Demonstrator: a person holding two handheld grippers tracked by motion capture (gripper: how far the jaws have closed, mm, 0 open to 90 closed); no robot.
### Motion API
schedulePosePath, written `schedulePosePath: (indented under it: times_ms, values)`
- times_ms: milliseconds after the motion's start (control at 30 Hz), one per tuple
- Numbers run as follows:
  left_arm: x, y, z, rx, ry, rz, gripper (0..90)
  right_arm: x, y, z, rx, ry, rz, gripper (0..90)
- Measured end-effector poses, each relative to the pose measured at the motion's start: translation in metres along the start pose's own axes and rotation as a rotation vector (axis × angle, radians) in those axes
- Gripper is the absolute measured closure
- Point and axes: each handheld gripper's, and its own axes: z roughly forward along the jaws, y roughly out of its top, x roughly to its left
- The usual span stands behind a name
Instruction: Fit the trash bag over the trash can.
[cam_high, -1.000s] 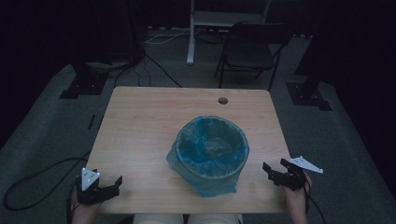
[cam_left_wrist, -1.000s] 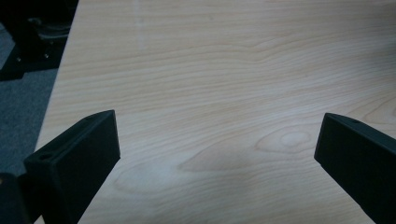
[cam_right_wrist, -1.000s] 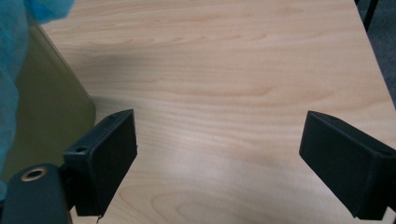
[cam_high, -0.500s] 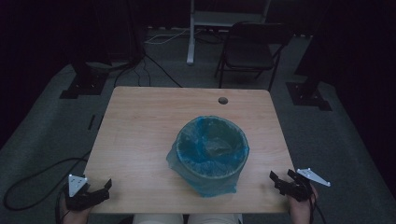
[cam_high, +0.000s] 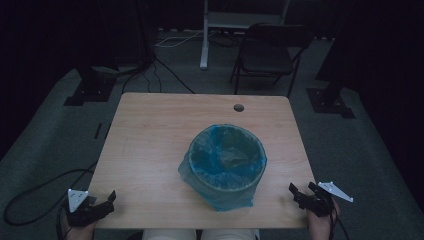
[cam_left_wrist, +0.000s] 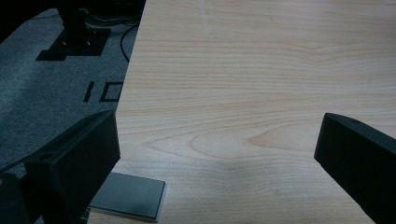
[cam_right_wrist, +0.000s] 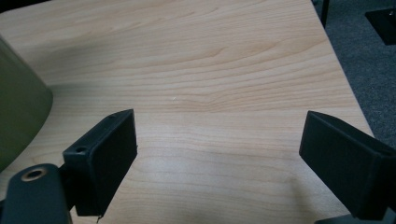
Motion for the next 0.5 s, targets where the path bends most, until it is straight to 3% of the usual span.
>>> schedulePosePath:
  times_ms: [500]
  values:
    - [0.0016,-0.0012,-0.0003,-0.003,-0.008,-0.007,0.7,-0.0007,-0.0005,-0.0011,-0.006,0.006,0.002,10.7]
